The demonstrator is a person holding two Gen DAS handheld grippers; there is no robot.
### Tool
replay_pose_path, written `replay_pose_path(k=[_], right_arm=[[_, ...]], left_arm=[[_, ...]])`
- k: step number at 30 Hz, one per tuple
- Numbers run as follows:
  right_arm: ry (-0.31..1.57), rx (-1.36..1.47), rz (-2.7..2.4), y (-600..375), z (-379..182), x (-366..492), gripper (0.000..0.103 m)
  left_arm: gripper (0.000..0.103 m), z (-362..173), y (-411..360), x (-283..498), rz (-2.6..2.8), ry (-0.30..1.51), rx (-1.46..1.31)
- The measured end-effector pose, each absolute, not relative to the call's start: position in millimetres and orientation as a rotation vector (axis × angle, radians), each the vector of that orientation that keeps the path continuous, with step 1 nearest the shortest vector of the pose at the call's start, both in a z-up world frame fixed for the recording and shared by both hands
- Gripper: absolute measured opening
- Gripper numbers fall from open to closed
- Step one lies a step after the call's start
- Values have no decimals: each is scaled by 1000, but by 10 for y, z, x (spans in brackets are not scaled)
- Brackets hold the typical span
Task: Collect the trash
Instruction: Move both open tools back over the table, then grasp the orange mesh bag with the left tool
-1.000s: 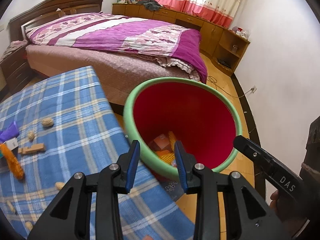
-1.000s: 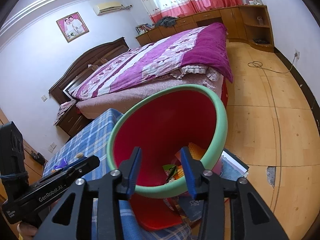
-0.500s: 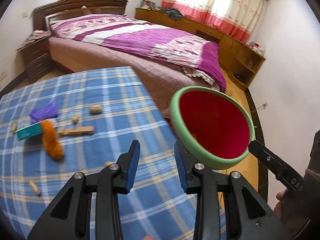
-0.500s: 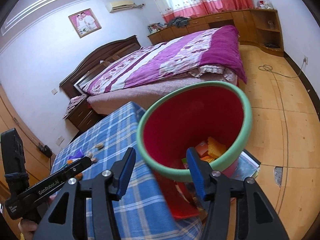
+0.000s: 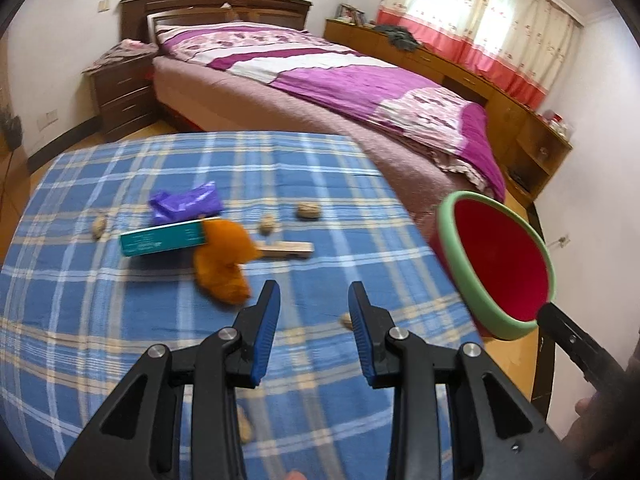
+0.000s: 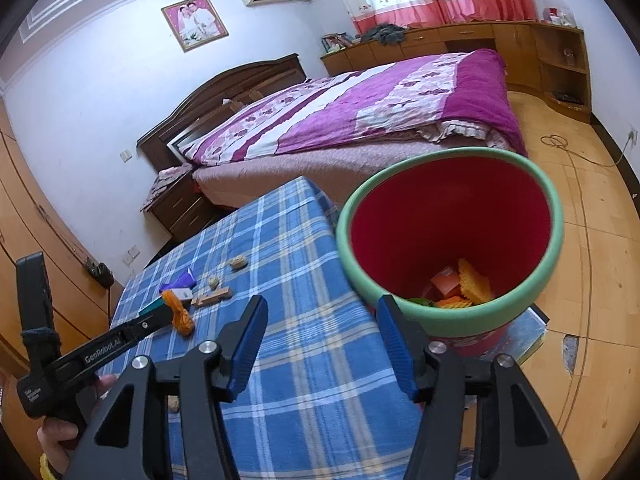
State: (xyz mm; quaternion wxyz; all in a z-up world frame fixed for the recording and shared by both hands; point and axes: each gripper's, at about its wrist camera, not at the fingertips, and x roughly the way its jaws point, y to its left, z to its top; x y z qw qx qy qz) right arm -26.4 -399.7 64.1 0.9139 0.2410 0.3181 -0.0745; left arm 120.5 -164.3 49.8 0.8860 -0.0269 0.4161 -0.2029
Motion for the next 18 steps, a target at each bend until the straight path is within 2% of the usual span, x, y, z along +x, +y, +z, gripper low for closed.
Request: replay_pose_path(k=[18], right_arm=[[738, 501, -140, -3879, 372, 35, 60]], left_arm=[[36, -23, -1356, 1780, -290, 951, -43]])
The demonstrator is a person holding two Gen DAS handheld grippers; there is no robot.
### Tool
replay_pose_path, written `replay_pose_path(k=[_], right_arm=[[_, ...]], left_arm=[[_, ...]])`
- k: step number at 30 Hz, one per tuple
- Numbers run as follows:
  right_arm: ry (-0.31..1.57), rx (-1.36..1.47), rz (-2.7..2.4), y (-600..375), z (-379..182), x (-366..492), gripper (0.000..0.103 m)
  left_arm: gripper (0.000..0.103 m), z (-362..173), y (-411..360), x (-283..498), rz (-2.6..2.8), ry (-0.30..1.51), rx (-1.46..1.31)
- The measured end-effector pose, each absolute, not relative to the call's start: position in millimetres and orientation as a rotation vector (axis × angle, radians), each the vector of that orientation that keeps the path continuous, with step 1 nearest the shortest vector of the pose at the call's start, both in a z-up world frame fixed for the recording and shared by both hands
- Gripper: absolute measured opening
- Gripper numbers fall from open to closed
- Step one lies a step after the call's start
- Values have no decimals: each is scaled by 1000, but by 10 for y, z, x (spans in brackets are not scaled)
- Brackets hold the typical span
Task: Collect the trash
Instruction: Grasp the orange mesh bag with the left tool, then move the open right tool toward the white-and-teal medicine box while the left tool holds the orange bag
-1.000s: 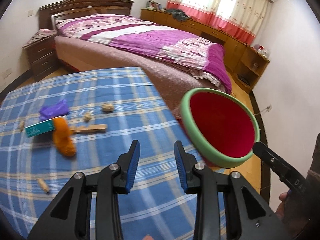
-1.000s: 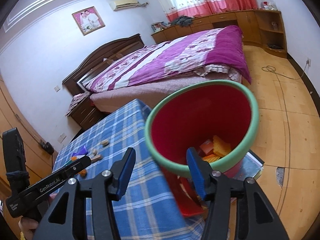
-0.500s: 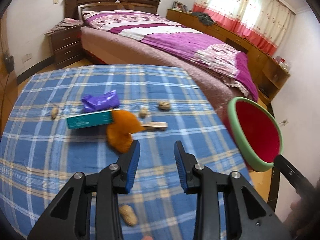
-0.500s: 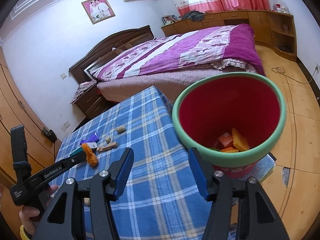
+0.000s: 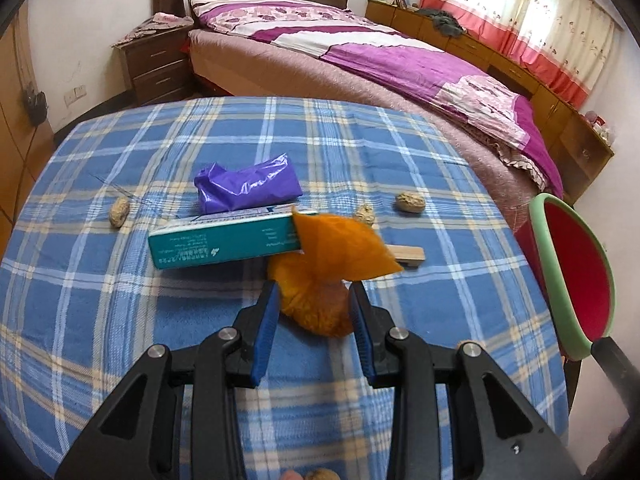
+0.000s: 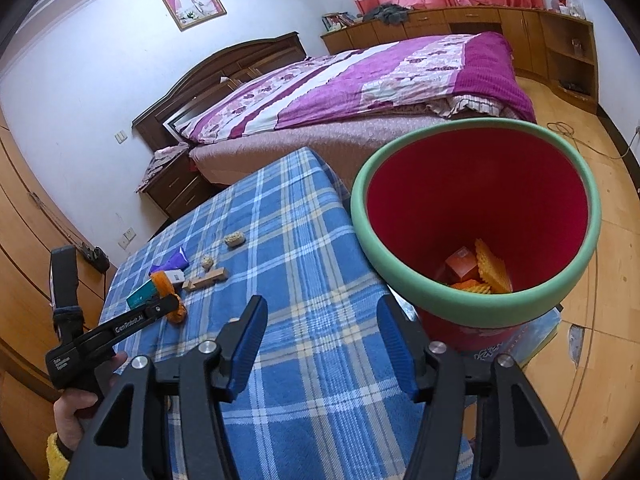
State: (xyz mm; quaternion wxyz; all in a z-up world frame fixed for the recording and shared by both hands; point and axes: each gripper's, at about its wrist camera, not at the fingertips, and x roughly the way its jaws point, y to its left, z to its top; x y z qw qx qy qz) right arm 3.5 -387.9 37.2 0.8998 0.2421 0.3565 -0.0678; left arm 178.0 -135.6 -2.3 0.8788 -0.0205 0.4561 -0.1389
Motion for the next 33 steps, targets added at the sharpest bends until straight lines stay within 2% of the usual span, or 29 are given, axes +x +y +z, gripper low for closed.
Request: replay_pose_path(k=[14, 17, 33], right_arm=[[748, 504, -133, -3886, 323, 62, 60], [744, 495, -128, -3855, 348, 61, 60], [747, 416, -35, -3403, 539, 197, 60]], left_arm=[[39, -126, -1386, 1835, -288, 957, -71], [34, -117, -1334, 1814, -304, 961, -99], [32, 249, -843, 1341, -303, 875, -132]])
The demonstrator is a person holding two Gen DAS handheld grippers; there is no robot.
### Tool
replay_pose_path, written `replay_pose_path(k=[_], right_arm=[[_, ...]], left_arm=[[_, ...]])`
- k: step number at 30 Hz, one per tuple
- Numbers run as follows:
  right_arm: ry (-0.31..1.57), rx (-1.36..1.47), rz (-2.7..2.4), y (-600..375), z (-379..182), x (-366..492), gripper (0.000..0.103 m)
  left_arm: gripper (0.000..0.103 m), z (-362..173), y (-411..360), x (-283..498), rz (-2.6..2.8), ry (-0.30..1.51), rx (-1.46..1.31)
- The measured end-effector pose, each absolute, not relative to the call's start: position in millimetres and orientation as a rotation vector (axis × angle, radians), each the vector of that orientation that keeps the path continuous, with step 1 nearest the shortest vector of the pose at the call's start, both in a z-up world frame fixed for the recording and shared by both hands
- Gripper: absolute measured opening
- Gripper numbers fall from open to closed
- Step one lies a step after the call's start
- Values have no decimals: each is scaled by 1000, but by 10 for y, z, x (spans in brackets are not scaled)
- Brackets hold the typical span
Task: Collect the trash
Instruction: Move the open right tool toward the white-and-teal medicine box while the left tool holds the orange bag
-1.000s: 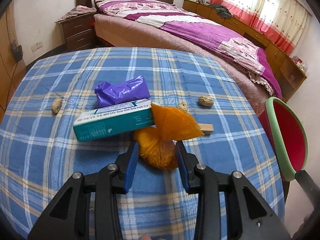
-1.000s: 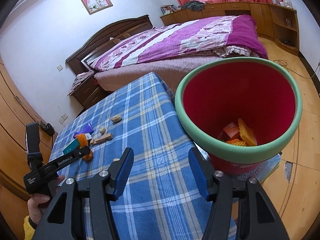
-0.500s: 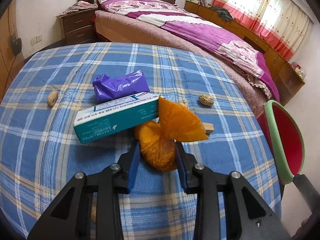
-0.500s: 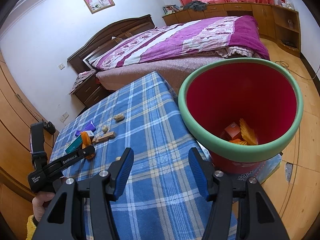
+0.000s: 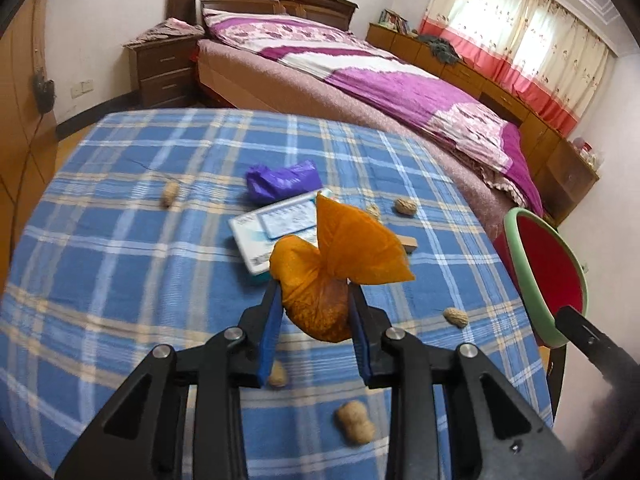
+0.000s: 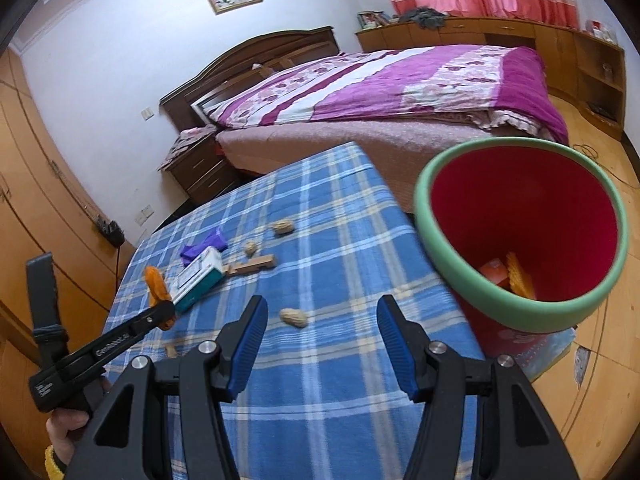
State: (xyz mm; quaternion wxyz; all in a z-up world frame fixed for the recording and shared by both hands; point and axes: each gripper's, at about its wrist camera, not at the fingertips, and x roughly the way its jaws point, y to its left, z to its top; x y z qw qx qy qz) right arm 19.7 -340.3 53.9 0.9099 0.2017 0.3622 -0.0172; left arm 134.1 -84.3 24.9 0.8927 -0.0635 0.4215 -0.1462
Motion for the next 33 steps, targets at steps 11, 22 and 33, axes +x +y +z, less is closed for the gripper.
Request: replay_pose_path(k=[11, 22, 33], right_arm=[[806, 373, 88, -2829, 495, 643, 60], [883, 405, 159, -2316, 305, 1247, 60], [928, 423, 146, -2009, 73, 1565, 60]], left_arm=[[32, 283, -310, 1432, -197, 861, -183], [32, 222, 58, 1514, -122, 852, -200], [32, 108, 254, 1605, -89, 857, -219]])
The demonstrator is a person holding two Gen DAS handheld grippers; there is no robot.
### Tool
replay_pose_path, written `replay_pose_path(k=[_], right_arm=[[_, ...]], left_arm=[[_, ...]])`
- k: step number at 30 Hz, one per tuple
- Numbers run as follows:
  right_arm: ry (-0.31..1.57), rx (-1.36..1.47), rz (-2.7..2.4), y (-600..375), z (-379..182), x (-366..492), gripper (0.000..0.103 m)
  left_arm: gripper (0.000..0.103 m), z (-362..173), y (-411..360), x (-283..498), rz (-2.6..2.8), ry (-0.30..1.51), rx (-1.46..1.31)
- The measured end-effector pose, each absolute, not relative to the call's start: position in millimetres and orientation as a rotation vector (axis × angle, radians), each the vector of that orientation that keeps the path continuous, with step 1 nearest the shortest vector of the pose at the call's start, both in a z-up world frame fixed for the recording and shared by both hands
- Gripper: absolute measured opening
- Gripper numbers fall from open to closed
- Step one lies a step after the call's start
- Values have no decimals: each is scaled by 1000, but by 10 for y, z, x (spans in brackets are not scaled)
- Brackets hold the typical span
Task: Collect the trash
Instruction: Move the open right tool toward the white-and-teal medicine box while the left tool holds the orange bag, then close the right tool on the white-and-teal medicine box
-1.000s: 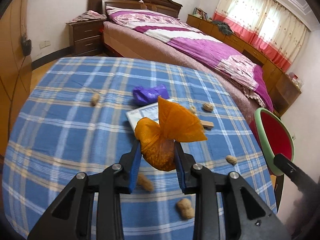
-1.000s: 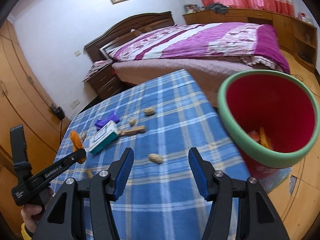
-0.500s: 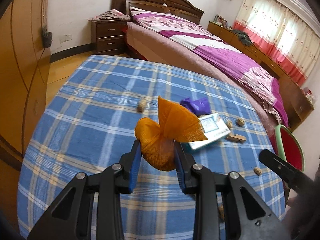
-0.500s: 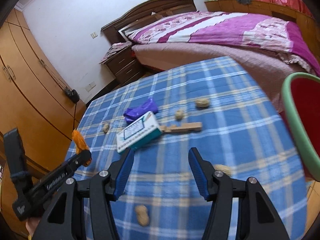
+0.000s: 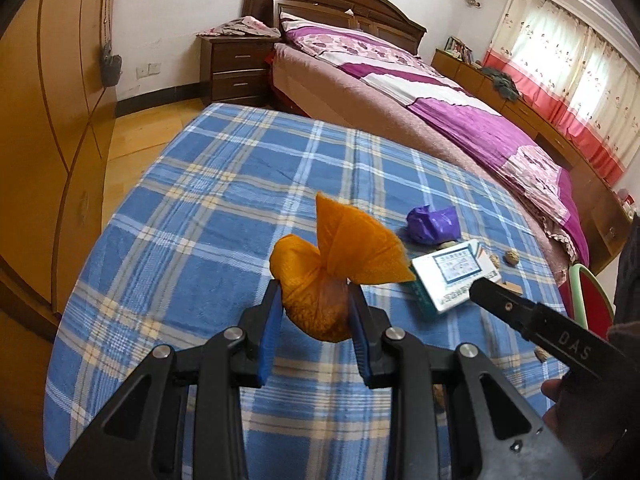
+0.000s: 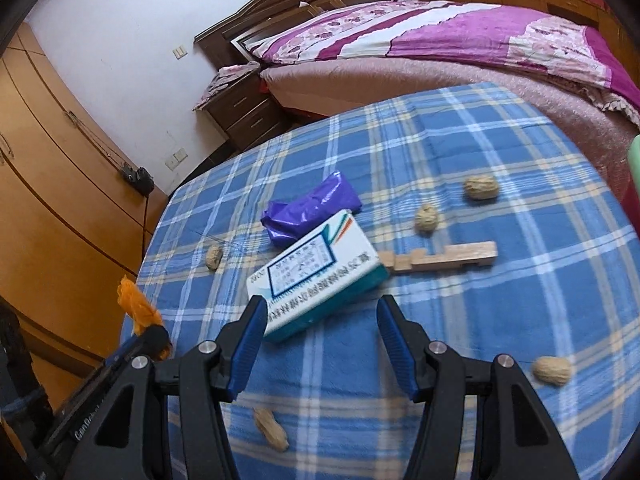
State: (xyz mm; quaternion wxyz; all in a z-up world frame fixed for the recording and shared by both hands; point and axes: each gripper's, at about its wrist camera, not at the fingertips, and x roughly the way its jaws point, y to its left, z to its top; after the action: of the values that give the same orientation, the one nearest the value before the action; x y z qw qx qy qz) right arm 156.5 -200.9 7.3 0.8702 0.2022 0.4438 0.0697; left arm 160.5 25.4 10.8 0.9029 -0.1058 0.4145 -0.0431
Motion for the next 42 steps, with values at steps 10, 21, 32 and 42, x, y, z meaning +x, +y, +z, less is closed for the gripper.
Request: replay_pose_path(k=[10, 21, 32, 42], right_arm=[[919, 523, 152, -1914, -61, 1762, 60], [873, 463, 118, -1910, 13, 1775, 12], [909, 394, 113, -1758, 75, 1763, 56], [946, 315, 2, -1413, 5, 1858, 75]], left_arm=[[32, 20, 306, 1635, -96, 868, -231], [32, -19, 306, 1656, -104, 874, -237], [32, 15, 402, 1643, -83, 862, -254], [32, -7, 655, 1688, -25, 858, -295]])
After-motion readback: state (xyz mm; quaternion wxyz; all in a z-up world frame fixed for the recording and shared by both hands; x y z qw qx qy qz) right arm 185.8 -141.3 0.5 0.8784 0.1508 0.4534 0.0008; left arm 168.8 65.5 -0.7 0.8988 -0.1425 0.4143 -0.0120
